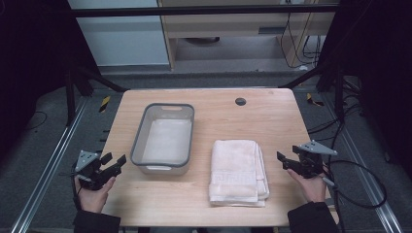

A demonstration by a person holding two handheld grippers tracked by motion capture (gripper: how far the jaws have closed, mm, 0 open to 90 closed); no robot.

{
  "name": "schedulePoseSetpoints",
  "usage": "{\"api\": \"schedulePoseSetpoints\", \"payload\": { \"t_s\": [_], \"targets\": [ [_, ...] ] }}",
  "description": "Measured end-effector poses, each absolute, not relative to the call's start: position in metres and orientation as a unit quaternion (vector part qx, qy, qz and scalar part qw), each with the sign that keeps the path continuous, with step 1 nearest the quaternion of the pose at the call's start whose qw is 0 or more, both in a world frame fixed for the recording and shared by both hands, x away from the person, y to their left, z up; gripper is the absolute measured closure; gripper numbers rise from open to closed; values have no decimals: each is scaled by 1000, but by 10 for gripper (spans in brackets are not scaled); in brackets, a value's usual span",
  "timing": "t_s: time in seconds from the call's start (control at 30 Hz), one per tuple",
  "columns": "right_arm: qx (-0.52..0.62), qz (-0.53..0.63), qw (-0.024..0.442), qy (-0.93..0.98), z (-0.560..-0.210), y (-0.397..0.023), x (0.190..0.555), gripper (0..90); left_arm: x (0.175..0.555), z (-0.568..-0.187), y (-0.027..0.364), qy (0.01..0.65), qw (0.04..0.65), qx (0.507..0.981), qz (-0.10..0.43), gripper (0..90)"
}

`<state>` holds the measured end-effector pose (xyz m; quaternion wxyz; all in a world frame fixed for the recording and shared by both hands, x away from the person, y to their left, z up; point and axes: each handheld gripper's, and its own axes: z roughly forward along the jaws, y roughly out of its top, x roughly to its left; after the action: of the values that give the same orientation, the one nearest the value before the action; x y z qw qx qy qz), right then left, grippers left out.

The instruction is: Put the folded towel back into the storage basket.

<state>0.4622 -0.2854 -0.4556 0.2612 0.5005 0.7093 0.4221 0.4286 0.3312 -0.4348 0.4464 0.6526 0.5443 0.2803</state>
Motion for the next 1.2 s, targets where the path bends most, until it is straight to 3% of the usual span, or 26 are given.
{"api": "schedulePoseSetpoints", "payload": {
  "t_s": [0.7,1.2],
  "targets": [
    [478,446,252,714,-433,-280,468,333,429,-417,301,510,462,672,274,400],
    [460,480,238,708,-406,-272,478,305,436,-398,258,470,478,691,270,389]
  ]
}}
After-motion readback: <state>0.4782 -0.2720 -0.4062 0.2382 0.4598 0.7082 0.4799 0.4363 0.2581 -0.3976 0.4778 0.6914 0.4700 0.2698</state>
